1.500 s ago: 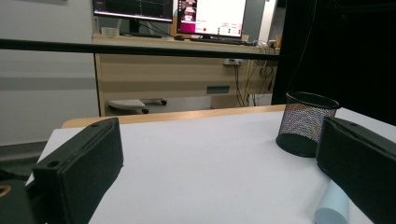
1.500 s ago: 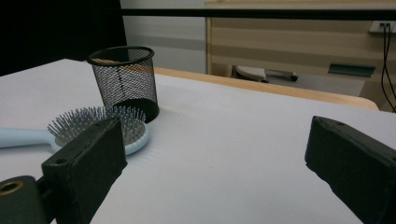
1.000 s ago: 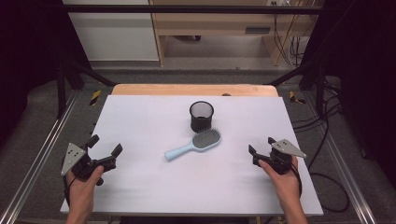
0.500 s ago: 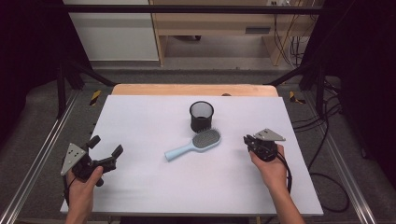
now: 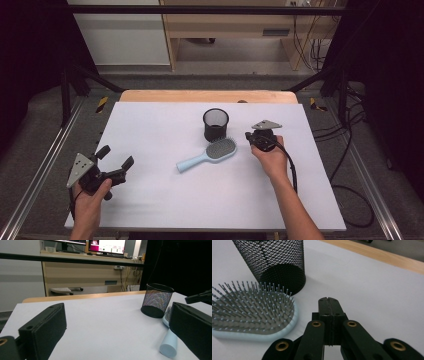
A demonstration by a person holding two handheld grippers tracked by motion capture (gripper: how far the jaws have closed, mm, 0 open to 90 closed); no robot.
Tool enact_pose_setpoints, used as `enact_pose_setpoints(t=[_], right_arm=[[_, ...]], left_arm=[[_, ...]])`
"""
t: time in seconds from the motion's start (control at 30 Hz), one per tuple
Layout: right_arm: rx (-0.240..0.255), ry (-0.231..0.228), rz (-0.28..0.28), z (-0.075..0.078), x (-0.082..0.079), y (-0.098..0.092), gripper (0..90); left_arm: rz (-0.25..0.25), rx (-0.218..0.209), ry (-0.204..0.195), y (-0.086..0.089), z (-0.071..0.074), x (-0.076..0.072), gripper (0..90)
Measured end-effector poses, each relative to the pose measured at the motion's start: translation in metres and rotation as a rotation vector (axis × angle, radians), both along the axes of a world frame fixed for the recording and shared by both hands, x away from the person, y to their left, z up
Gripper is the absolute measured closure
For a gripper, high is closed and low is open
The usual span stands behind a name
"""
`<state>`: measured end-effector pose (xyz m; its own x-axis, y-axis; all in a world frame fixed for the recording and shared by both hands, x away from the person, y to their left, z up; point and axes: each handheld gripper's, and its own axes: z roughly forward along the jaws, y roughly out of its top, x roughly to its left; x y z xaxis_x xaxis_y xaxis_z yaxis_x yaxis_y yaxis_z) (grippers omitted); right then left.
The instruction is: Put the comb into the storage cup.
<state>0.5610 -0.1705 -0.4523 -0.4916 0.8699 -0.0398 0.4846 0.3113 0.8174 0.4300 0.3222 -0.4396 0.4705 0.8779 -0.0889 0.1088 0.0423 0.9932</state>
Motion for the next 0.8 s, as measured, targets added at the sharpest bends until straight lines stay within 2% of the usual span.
enact_pose_setpoints(t=[0.33, 0.5, 0.53, 0.8], right_arm=[[0.044, 0.048, 0.017, -0.018, 0.013, 0.010, 90.0], [0.085, 0.094, 0.008, -0.028, 0.023, 0.010, 90.0], [0.070, 0.104, 0.019, -0.029, 0.023, 0.011, 90.0], [0.061, 0.117, 0.072, -0.028, 0.028, 0.025, 90.0]], left_arm=[[-0.012, 0.006, 0.010, -0.001, -0.001, 0.001, 1.7], [-0.017, 0.004, 0.016, -0.002, -0.001, -0.001, 1.9], [-0.019, 0.003, 0.017, -0.002, -0.001, -0.001, 1.9], [-0.030, 0.002, 0.028, -0.004, -0.001, -0.002, 1.9]])
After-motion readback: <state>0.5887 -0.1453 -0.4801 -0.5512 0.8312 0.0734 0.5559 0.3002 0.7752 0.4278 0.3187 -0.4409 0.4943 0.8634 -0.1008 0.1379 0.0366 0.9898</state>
